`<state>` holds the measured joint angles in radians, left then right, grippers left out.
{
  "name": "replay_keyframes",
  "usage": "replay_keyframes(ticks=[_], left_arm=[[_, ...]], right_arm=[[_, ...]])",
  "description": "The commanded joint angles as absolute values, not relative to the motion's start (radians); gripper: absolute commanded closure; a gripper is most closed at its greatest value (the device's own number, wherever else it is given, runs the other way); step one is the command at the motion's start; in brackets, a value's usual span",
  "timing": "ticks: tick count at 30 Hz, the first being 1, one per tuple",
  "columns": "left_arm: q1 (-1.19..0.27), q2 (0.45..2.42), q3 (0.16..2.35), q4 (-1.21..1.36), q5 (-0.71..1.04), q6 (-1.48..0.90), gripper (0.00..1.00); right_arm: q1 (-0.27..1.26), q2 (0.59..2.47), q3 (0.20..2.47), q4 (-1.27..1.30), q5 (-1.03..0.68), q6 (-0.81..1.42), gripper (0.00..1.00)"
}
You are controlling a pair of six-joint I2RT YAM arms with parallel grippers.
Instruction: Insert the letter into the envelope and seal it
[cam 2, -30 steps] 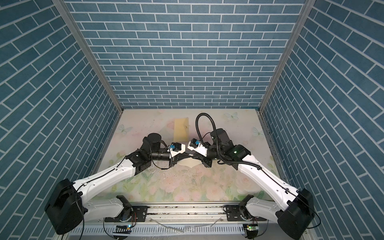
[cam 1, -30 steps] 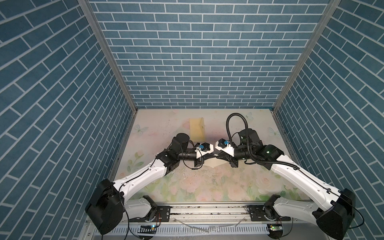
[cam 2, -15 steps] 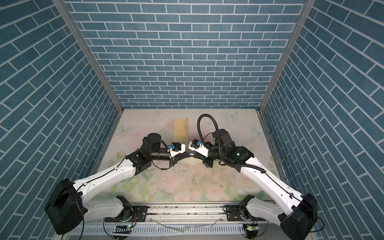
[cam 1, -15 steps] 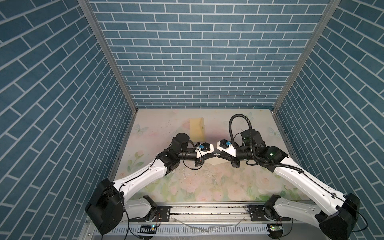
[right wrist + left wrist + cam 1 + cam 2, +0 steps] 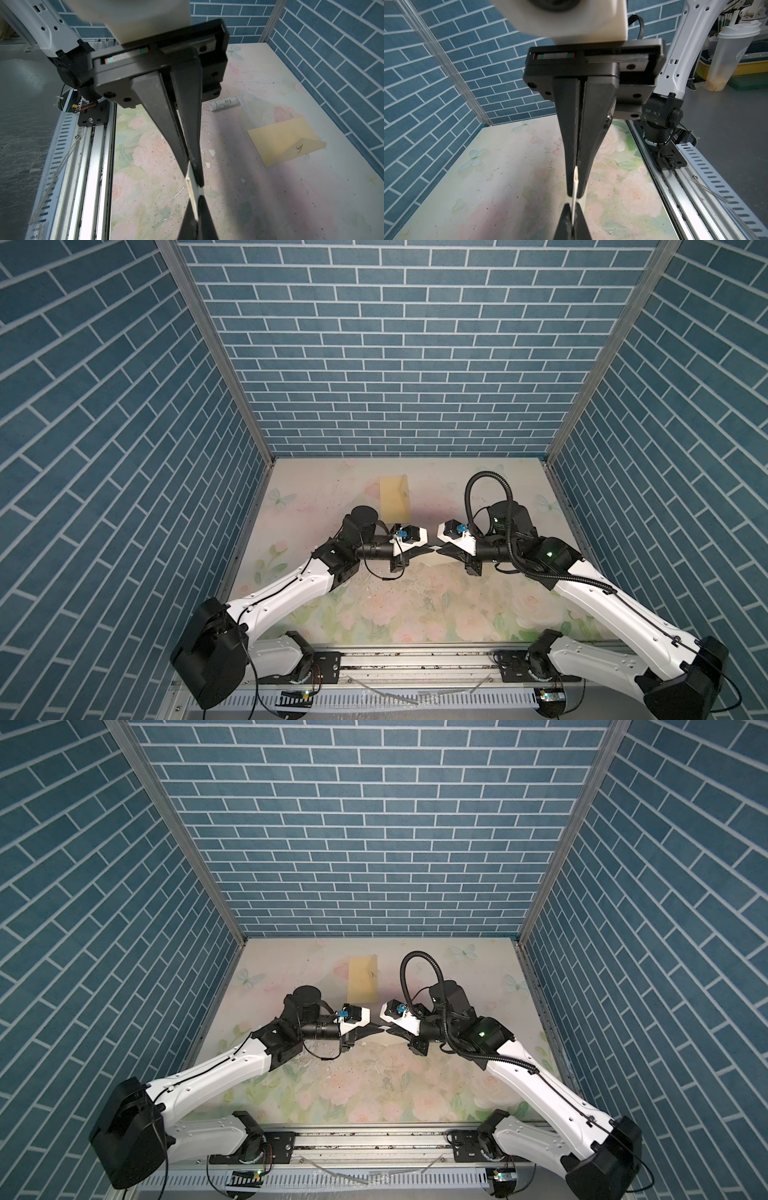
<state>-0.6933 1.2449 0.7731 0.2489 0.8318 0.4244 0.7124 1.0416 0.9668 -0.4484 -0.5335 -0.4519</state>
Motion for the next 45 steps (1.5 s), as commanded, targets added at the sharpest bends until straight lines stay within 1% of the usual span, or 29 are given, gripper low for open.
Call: replay_keyframes(ticks=[1,3,8,9,10,11,13,18,20,27,30,31,36,41,45], left_arm=[[-0.682,1.241,0.743,0.207,0.799,0.43,0.96],[-0.68,1.241,0.739,0.209,0.798,0.43,1.0],[-0.677,1.233,0.719,0.228,0.793,0.428,1.0],[-0.675,1.231,0.716,0.228,0.79,0.429,0.98],[-0.675,1.229,0.712,0.228,0.785,0.43,0.93],[-0.675,1.229,0.71,0.23,0.781,0.431,0.9],[-0.674,1.227,0.703,0.233,0.773,0.434,0.89],[-0.669,1.235,0.701,0.248,0.772,0.434,0.93],[-0.667,1.238,0.701,0.253,0.772,0.433,0.99],[-0.661,1.235,0.669,0.271,0.772,0.433,1.0],[-0.66,1.233,0.663,0.273,0.756,0.433,0.85],[-0.66,1.235,0.662,0.274,0.752,0.434,0.83],[-0.655,1.232,0.647,0.289,0.758,0.431,0.86],[-0.65,1.232,0.644,0.291,0.758,0.431,1.0],[-0.649,1.226,0.64,0.293,0.758,0.431,1.0]], right_arm=[[0.705,0.998,0.942,-0.412,-0.545,-0.484,1.0],[0.704,0.996,0.939,-0.412,-0.542,-0.485,1.0],[0.697,0.988,0.936,-0.405,-0.536,-0.486,1.0],[0.696,0.986,0.934,-0.403,-0.534,-0.486,1.0],[0.695,0.985,0.933,-0.4,-0.532,-0.486,1.0],[0.693,0.982,0.934,-0.399,-0.531,-0.486,1.0],[0.691,0.975,0.933,-0.399,-0.529,-0.486,1.0],[0.685,0.958,0.921,-0.4,-0.528,-0.487,1.0],[0.681,0.954,0.92,-0.402,-0.526,-0.487,1.0],[0.67,0.949,0.911,-0.403,-0.523,-0.487,1.0],[0.666,0.939,0.912,-0.405,-0.521,-0.49,1.0],[0.663,0.935,0.913,-0.408,-0.521,-0.492,1.0],[0.657,0.927,0.912,-0.422,-0.52,-0.493,1.0],[0.655,0.92,0.901,-0.417,-0.521,-0.491,1.0],[0.651,0.916,0.896,-0.421,-0.517,-0.492,1.0]])
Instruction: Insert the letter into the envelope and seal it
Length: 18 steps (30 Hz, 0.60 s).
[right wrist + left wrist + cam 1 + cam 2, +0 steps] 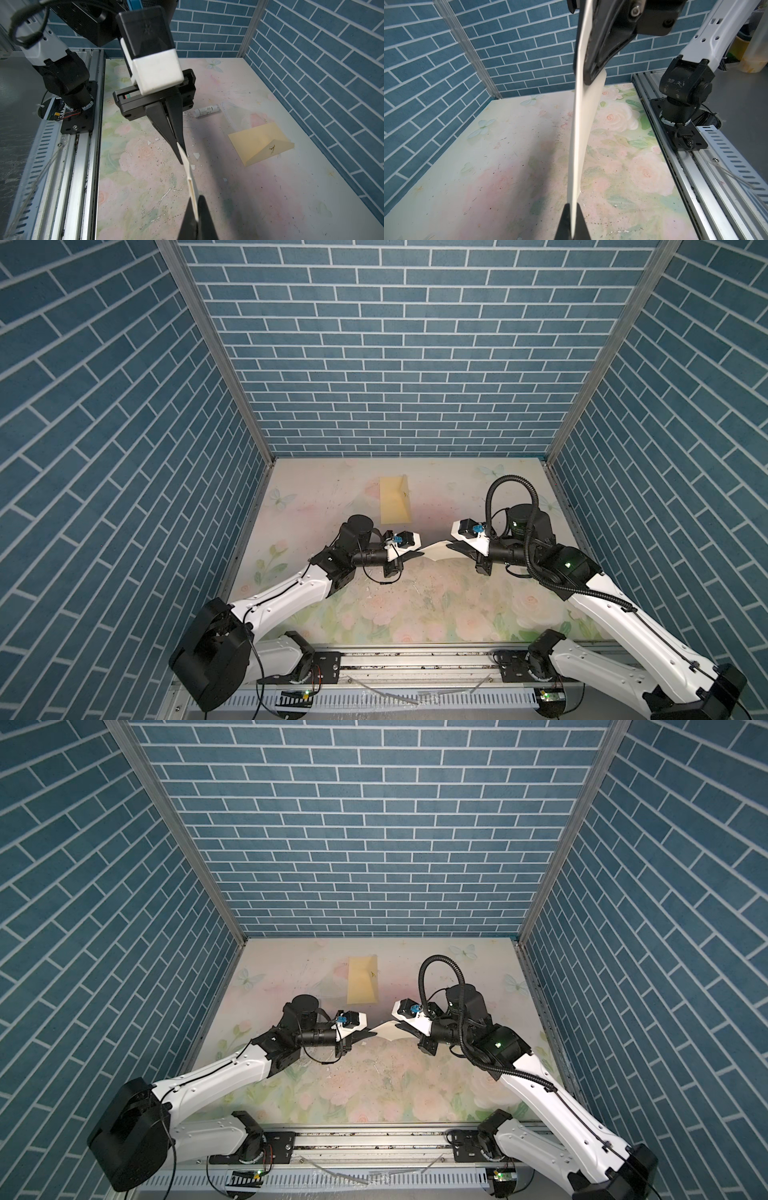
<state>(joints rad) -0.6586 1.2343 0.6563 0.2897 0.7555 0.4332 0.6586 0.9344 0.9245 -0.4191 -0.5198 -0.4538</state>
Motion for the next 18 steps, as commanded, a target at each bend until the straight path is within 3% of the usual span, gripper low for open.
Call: replay_keyframes(ticks=[1,2,4,7,13,18], left_arm=[[-0.649,1.225,0.638,0.293,0.756,0.431,1.0],[-0.649,1.225,0.638,0.295,0.752,0.431,1.0],[-0.649,1.221,0.639,0.299,0.748,0.424,0.83],[-0.649,1.212,0.652,0.307,0.765,0.405,0.75],[-0.649,1.183,0.677,0.35,0.812,0.369,0.72],[-0.651,1.181,0.693,0.363,0.837,0.359,0.76]], right_arm=[[0.65,0.914,0.894,-0.422,-0.518,-0.493,1.0],[0.65,0.913,0.894,-0.424,-0.52,-0.493,1.0],[0.649,0.915,0.894,-0.423,-0.533,-0.493,1.0],[0.649,0.929,0.9,-0.423,-0.553,-0.49,1.0],[0.65,0.966,0.903,-0.414,-0.579,-0.491,1.0],[0.649,0.989,0.907,-0.397,-0.599,-0.487,1.0]])
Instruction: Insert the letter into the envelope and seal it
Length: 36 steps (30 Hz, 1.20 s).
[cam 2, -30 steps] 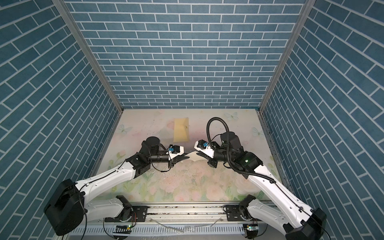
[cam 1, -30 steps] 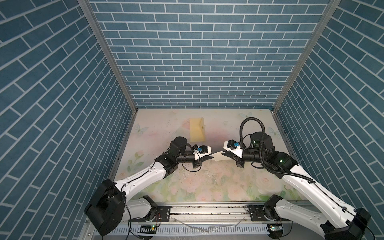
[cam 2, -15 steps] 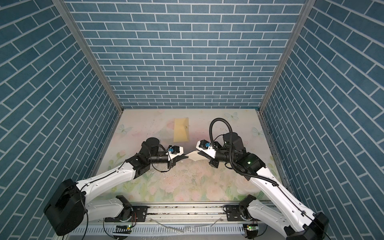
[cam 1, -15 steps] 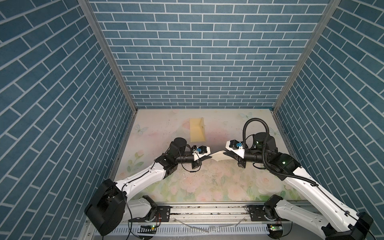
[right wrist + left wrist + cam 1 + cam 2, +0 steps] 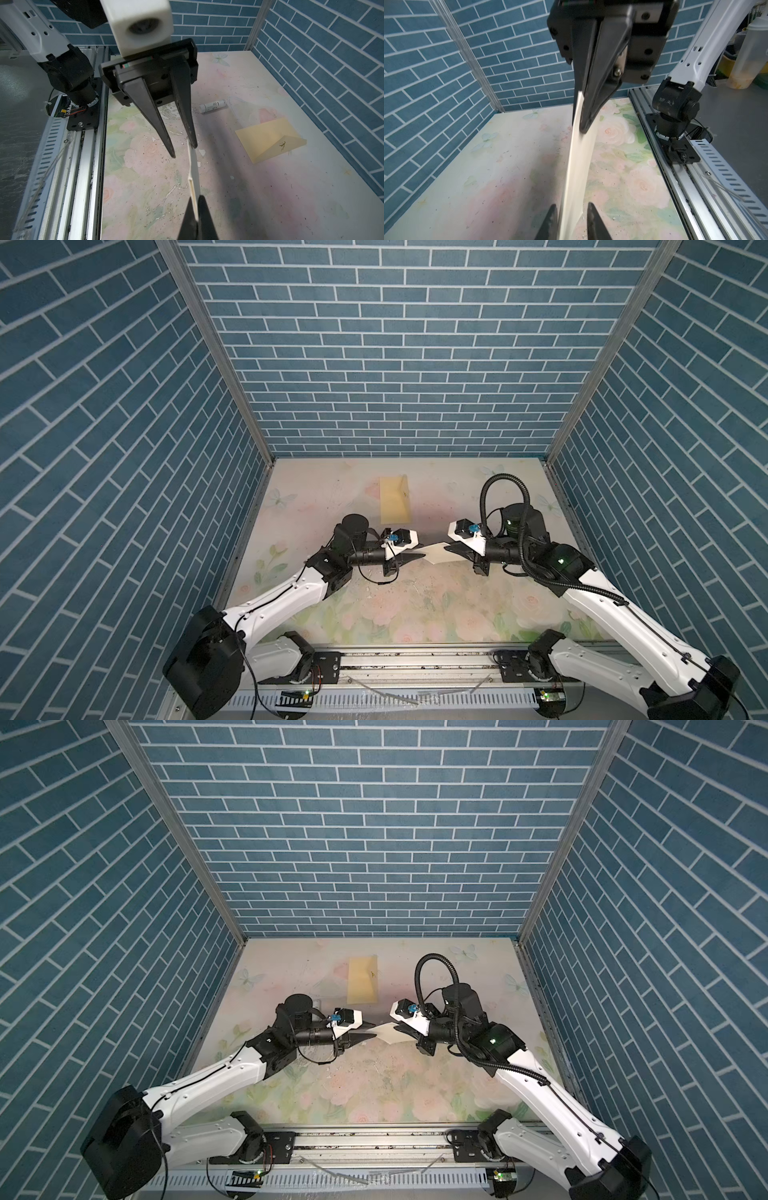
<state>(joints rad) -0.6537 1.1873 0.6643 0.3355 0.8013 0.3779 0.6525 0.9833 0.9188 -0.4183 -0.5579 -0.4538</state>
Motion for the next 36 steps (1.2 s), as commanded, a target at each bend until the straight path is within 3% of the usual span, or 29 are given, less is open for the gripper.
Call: replay_keyframes(ticks=[1,6,15,20,22,27,36], left_arm=[[-0.65,1.184,0.694,0.363,0.841,0.358,0.77],[-0.65,1.218,0.693,0.395,0.865,0.335,0.78],[-0.65,1.241,0.691,0.405,0.859,0.345,1.0],[-0.65,1.227,0.671,0.388,0.836,0.374,1.0],[-0.65,1.222,0.664,0.374,0.821,0.385,0.88],[-0.649,1.208,0.641,0.362,0.797,0.405,0.87],[-0.647,1.213,0.628,0.34,0.783,0.425,1.0]], right_arm=[[0.65,0.991,0.908,-0.394,-0.603,-0.486,1.0],[0.65,1.005,0.911,-0.387,-0.622,-0.485,1.0],[0.65,0.997,0.907,-0.39,-0.609,-0.487,1.0],[0.65,0.984,0.897,-0.393,-0.593,-0.491,1.0],[0.65,0.976,0.895,-0.393,-0.587,-0.492,1.0],[0.649,0.963,0.894,-0.401,-0.58,-0.493,1.0],[0.649,0.954,0.894,-0.41,-0.572,-0.494,1.0]])
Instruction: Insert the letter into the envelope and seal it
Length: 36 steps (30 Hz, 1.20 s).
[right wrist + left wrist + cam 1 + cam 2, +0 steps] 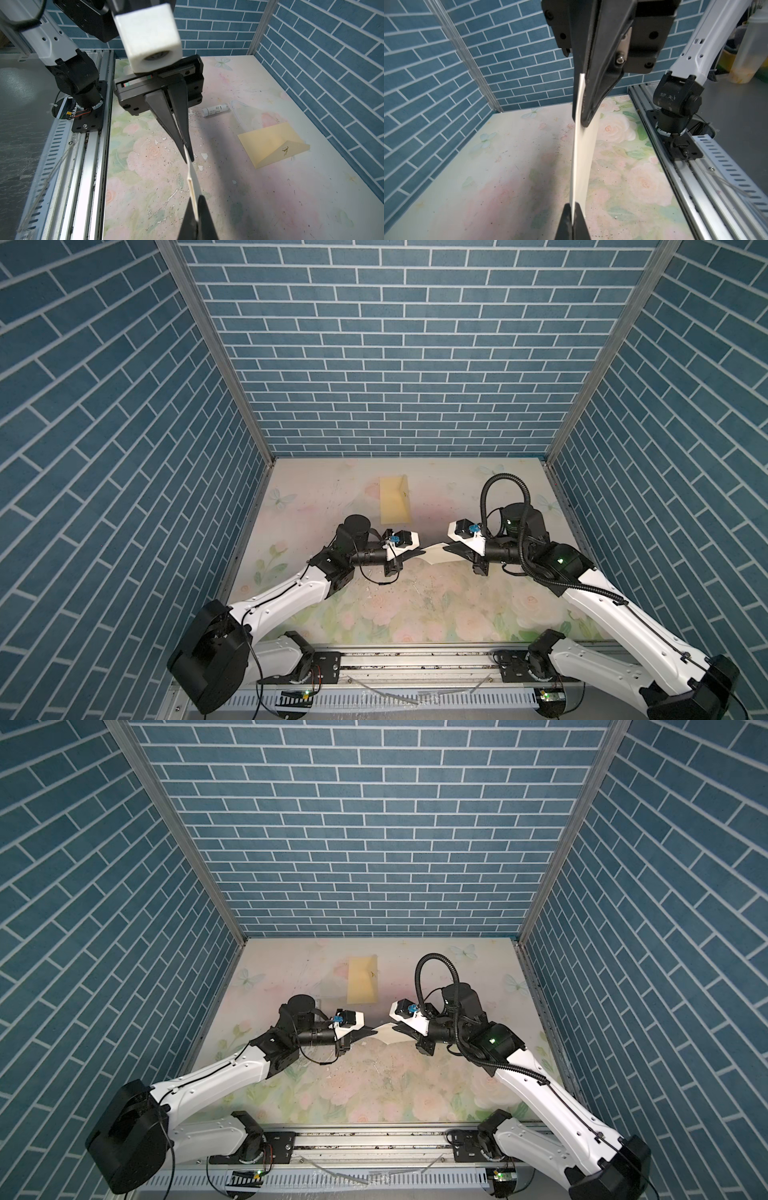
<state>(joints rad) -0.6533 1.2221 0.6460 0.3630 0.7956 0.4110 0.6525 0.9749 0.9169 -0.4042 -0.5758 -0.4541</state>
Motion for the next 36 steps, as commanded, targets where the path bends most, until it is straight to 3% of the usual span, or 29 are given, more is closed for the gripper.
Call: replay_keyframes(ticks=[1,4,6,10,18,21,22,24,26,36], left_arm=[[-0.647,1.213,0.627,0.339,0.782,0.425,1.0],[-0.647,1.213,0.62,0.342,0.774,0.426,1.0],[-0.646,1.213,0.615,0.342,0.76,0.428,0.91],[-0.643,1.21,0.604,0.346,0.755,0.43,0.88],[-0.638,1.216,0.6,0.351,0.761,0.43,0.99],[-0.637,1.216,0.601,0.356,0.762,0.426,0.99],[-0.638,1.216,0.603,0.357,0.762,0.425,0.98],[-0.638,1.214,0.608,0.366,0.763,0.411,0.83],[-0.637,1.205,0.623,0.363,0.788,0.395,0.75],[-0.64,1.206,0.683,0.373,0.852,0.348,0.68]], right_arm=[[0.649,0.954,0.894,-0.411,-0.57,-0.494,1.0],[0.649,0.952,0.893,-0.414,-0.562,-0.498,1.0],[0.649,0.95,0.893,-0.417,-0.555,-0.501,1.0],[0.649,0.946,0.89,-0.424,-0.549,-0.503,1.0],[0.647,0.943,0.888,-0.422,-0.547,-0.506,1.0],[0.648,0.948,0.89,-0.421,-0.548,-0.505,1.0],[0.647,0.951,0.89,-0.421,-0.549,-0.506,1.0],[0.647,0.956,0.889,-0.418,-0.549,-0.504,1.0],[0.647,0.966,0.891,-0.419,-0.547,-0.499,1.0],[0.65,1.053,0.915,-0.407,-0.6,-0.493,1.0]])
